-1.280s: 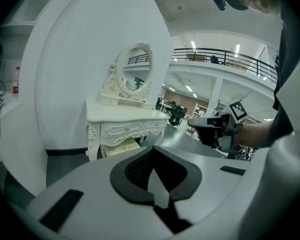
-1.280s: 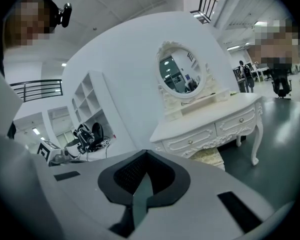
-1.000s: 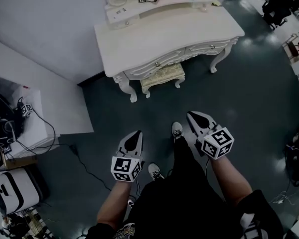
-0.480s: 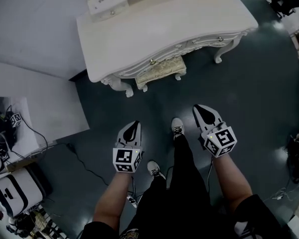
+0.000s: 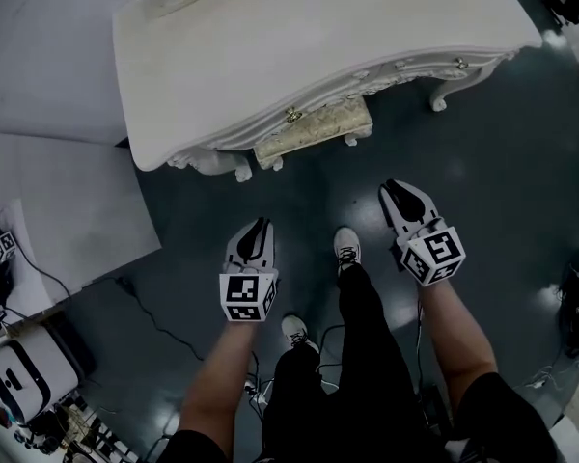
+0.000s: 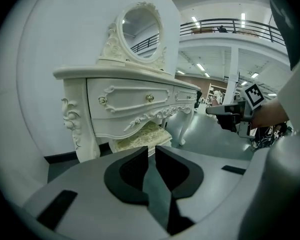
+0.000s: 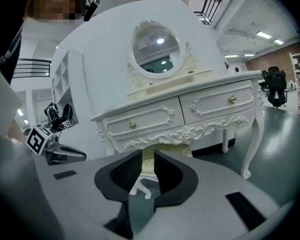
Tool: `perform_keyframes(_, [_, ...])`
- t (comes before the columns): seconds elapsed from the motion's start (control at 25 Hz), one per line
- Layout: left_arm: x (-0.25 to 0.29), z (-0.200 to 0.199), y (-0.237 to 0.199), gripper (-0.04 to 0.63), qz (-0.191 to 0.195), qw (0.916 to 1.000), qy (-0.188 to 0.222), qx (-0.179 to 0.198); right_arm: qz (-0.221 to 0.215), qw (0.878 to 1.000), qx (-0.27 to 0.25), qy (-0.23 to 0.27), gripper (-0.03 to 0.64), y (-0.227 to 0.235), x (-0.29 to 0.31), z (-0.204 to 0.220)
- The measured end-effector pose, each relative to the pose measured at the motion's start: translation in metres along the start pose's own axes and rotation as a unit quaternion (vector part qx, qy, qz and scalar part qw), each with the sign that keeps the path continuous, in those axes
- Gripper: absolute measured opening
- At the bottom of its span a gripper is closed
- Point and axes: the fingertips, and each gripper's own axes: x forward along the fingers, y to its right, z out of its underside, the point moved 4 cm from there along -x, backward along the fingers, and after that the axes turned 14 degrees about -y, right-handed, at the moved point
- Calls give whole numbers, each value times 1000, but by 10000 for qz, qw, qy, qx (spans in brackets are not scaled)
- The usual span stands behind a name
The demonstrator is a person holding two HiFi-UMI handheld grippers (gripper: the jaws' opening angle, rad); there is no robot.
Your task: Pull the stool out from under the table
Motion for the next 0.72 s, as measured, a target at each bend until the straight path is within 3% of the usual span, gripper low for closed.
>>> perform_keyframes(0.08, [24,10,-9,56,-24,10000,25,0,10,9999,-131,-53,105,11,24,10])
perform_keyframes(0.32, [105,55,-32,153,-119,9998,-102,-136,200,9987,-375,-272,151,57,90,59])
perform_keyframes(0.72, [221,114,-69,218,-443,9985,-65,-323,677,9950,-482,-555,230,137,191,145])
